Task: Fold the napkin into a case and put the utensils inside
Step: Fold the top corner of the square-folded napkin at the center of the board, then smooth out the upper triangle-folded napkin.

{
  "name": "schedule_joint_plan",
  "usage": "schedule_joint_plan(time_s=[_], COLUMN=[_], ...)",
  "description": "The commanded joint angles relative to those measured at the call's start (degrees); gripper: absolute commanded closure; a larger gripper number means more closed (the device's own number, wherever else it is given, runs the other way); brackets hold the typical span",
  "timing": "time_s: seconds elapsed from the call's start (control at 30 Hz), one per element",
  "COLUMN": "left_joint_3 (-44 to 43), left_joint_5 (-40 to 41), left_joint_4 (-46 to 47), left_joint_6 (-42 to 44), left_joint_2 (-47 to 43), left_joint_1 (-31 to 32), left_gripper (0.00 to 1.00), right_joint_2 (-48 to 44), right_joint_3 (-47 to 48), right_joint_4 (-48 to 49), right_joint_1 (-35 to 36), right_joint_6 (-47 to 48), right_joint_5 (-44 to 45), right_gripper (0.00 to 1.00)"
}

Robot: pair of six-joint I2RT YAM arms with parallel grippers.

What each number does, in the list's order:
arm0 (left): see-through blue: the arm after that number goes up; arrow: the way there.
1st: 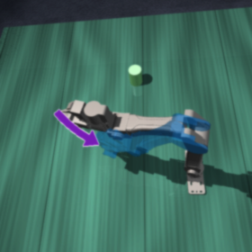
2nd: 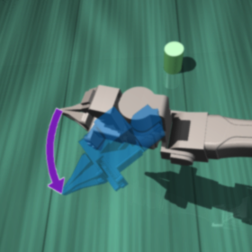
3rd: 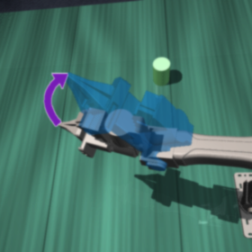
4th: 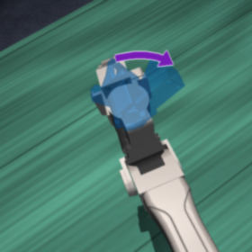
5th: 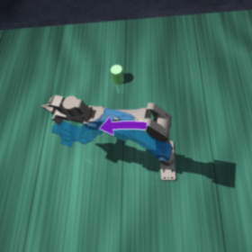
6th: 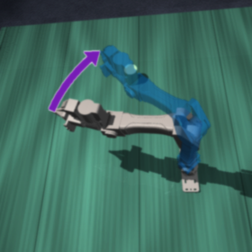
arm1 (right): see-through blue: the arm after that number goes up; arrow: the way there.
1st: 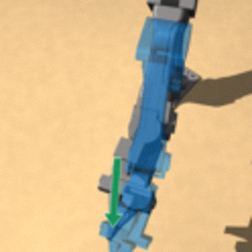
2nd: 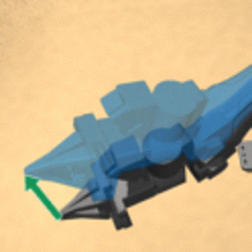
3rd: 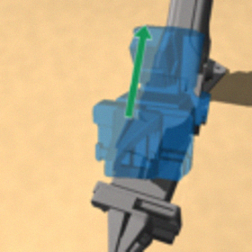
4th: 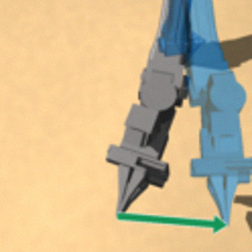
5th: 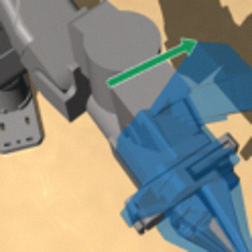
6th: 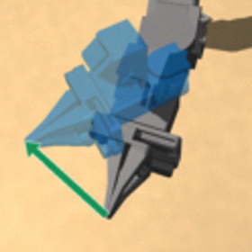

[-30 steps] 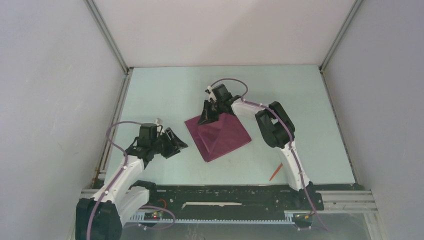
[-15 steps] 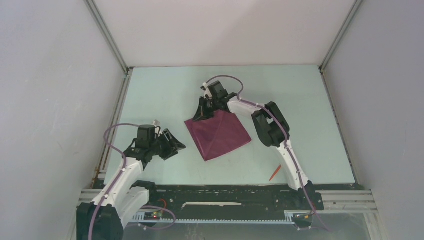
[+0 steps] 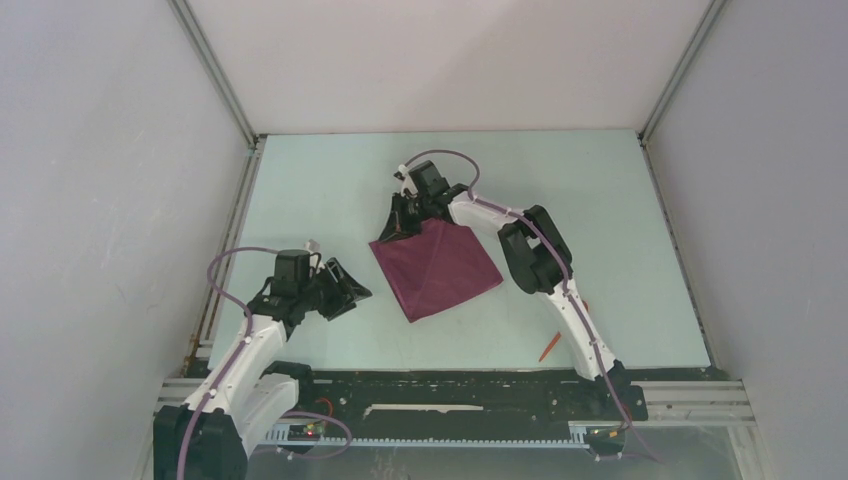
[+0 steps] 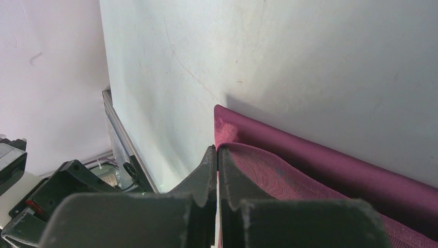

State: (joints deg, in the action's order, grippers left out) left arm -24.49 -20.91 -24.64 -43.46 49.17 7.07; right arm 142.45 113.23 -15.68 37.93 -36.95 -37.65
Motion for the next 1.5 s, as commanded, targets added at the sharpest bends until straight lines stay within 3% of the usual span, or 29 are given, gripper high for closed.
schedule_joint_plan(time_s=[0.0,0.23,0.5,0.57,0.7,0.8,1.07,1.47], left_joint_3=[-0.38,-0.38,-1.54,-3.06,-6.84,-12.23,-26.16,-30.98], left_joint_5=[0.55,0.34,-3.07,-4.77,-7.14,-10.57,-11.27,-6.67], left_joint_4=[0.37,0.56,5.48,8.11,15.88,21.50,27.20,25.02], left_joint_6=[1.27,1.45,0.83,-0.33,-3.02,-5.94,-8.25,-4.95], left_joint_2=[-0.44,-0.21,2.05,4.95,12.23,21.70,43.18,53.74], left_joint_1=[-0.52,-0.52,-0.52,-0.48,-0.47,-0.06,1.90,-0.72], left_gripper=[0.41,0.41,0.34,0.33,0.39,0.53,0.76,0.84], right_joint_2=[1.40,2.80,1.71,-3.55,-15.30,-17.30,-15.76,-11.77], right_joint_3=[3.23,5.80,14.96,9.95,-8.95,-15.42,-21.46,-19.28], right_joint_4=[-1.29,-2.93,-9.67,-7.86,4.55,7.80,18.77,23.42], right_joint_1=[0.83,1.09,0.43,-0.80,-4.25,-8.04,-14.80,-15.84], right_joint_6=[0.53,1.24,1.01,-0.18,-0.85,0.70,-1.18,-4.96], right_joint_5=[-1.21,-1.51,-2.61,-3.11,-4.69,-7.55,-13.12,-14.72], right_gripper=[1.00,0.92,0.53,0.42,0.25,0.24,0.11,0.00])
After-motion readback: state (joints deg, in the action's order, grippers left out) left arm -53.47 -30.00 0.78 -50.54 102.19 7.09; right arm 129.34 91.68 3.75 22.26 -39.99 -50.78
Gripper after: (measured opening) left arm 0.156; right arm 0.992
